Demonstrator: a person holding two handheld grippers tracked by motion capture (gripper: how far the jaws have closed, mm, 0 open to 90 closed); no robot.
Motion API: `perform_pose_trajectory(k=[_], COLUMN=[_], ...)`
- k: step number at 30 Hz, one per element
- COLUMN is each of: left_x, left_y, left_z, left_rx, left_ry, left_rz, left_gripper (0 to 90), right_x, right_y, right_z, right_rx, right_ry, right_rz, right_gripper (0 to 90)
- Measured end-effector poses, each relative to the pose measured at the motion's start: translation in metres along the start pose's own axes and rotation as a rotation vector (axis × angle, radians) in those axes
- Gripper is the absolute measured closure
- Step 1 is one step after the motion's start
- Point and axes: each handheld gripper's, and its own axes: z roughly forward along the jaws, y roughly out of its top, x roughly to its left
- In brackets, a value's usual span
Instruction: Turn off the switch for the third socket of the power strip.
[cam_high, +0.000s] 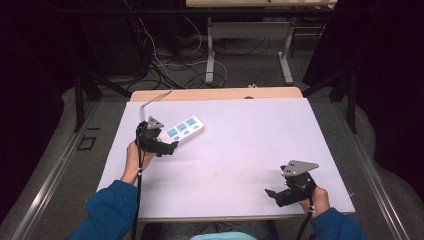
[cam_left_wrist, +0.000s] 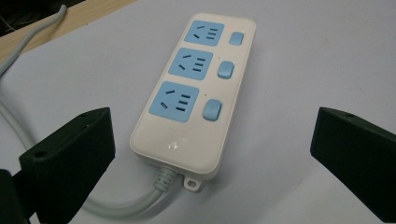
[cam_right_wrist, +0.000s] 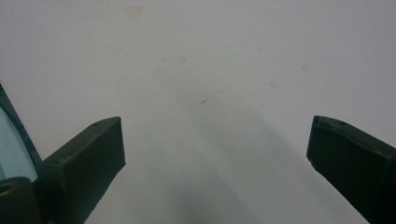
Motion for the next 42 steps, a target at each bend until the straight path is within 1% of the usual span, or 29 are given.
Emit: perform_pose_trajectory(k=[2, 3, 4, 5, 6, 10, 11, 12, 13, 14, 15, 18, 19, 21, 22, 25, 26, 27, 29, 30, 31, 32, 33, 35, 36, 37, 38, 39, 42], left_x=[0.000, 0.001, 0.001, 0.001, 0.002, 0.002, 0.002, 0.001, 0.001, 0.001, 0.001, 0.000, 0.000, -0.001, -0.002, -0.003, -0.003, -0.004, -0.004, -0.005, -0.005, -0.005, -0.006, -0.007, -0.008, -0.008, -0.008, -0.008, -0.009], left_y=[0.003, 0.004, 0.005, 0.006, 0.006, 0.009, 0.010, 0.010, 0.011, 0.012, 0.013, 0.017, 0.018, 0.020, 0.022, 0.023, 0.025, 0.026, 0.027, 0.028, 0.029, 0.030, 0.031, 0.033, 0.033, 0.034, 0.034, 0.034, 0.036], left_z=[0.003, 0.004, 0.005, 0.006, 0.007, 0.013, 0.015, 0.016, 0.018, 0.019, 0.020, 0.024, 0.026, 0.029, 0.033, 0.036, 0.037, 0.039, 0.042, 0.043, 0.044, 0.045, 0.047, 0.048, 0.050, 0.051, 0.052, 0.053, 0.057], left_rx=[-0.006, -0.010, -0.001, -0.011, -0.004, -0.003, 0.005, 0.005, -0.002, 0.007, 0.000, 0.002, -0.007, -0.008, -0.009, -0.011, -0.005, -0.006, -0.006, -0.003, -0.006, -0.003, -0.013, -0.006, -0.010, -0.010, -0.004, -0.003, 0.000], left_ry=[0.000, 0.004, 0.004, 0.002, -0.002, -0.009, -0.002, -0.008, -0.005, -0.010, -0.010, -0.019, -0.021, -0.018, -0.025, -0.028, -0.026, -0.025, -0.030, -0.033, -0.034, -0.037, -0.032, -0.034, -0.036, -0.040, -0.045, -0.045, -0.048], left_rz=[-0.004, 0.003, 0.002, -0.005, -0.006, -0.012, -0.004, -0.005, -0.004, -0.008, -0.004, -0.008, -0.015, -0.015, -0.019, -0.022, -0.013, -0.020, -0.015, -0.015, -0.017, -0.018, -0.019, -0.012, -0.017, -0.017, -0.015, -0.008, -0.015], left_gripper=[0.0, 0.0, 0.0, 0.0, 0.0, 0.0, 0.0, 0.0, 0.0, 0.0, 0.0, 0.0, 0.0, 0.0, 0.0, 0.0, 0.0, 0.0, 0.0, 0.0, 0.0, 0.0, 0.2, 0.3, 0.1, 0.1, 0.1, 0.0, 0.0], right_x=[0.000, 0.000, 0.000, 0.000, 0.000, 0.000, 0.000, 0.000, 0.000, 0.000, 0.000, 0.000, -0.001, -0.001, -0.001, 0.000, 0.000, 0.000, -0.001, 0.000, -0.001, 0.000, 0.000, -0.001, -0.001, -0.001, 0.000, -0.001, -0.002], right_y=[0.000, 0.000, 0.000, 0.000, 0.000, 0.000, 0.000, 0.000, 0.000, 0.000, 0.000, 0.000, 0.000, 0.000, 0.000, 0.000, 0.000, 0.000, 0.000, 0.000, 0.000, 0.000, 0.000, 0.000, 0.000, 0.000, -0.001, -0.001, 0.000], right_z=[-0.001, -0.001, 0.000, 0.000, 0.000, 0.001, 0.001, 0.000, 0.000, 0.000, 0.000, 0.000, 0.000, 0.000, 0.000, 0.000, 0.000, 0.000, 0.000, 0.000, 0.000, 0.000, 0.000, 0.001, 0.001, 0.001, 0.001, 0.001, 0.001], right_rx=[0.005, 0.010, -0.002, -0.001, -0.001, -0.003, -0.003, 0.005, 0.010, -0.002, -0.002, -0.002, 0.005, 0.008, 0.008, 0.012, 0.011, 0.004, 0.008, 0.012, 0.008, 0.008, 0.007, 0.009, 0.008, 0.007, 0.008, 0.009, 0.013], right_ry=[0.009, 0.011, 0.007, 0.004, 0.004, -0.003, -0.003, 0.008, 0.011, 0.007, 0.007, 0.007, 0.009, 0.011, 0.012, 0.012, 0.012, 0.009, 0.012, 0.011, 0.009, 0.007, 0.008, 0.011, 0.016, 0.014, 0.011, 0.012, 0.018], right_rz=[-0.003, -0.004, -0.006, -0.002, -0.002, -0.004, -0.004, 0.001, 0.000, 0.000, 0.000, -0.006, -0.010, -0.010, -0.009, 0.000, 0.000, -0.010, -0.013, 0.002, -0.003, 0.005, 0.004, -0.002, -0.016, -0.013, 0.000, 0.000, -0.010], right_gripper=[3.7, 3.7, 3.7, 3.7, 3.7, 3.8, 3.8, 3.8, 3.8, 3.9, 3.9, 3.9, 3.9, 3.9, 3.9, 3.9, 3.9, 3.9, 3.9, 3.9, 3.9, 3.9, 4.0, 4.0, 4.0, 4.0, 4.0, 4.0, 4.1])
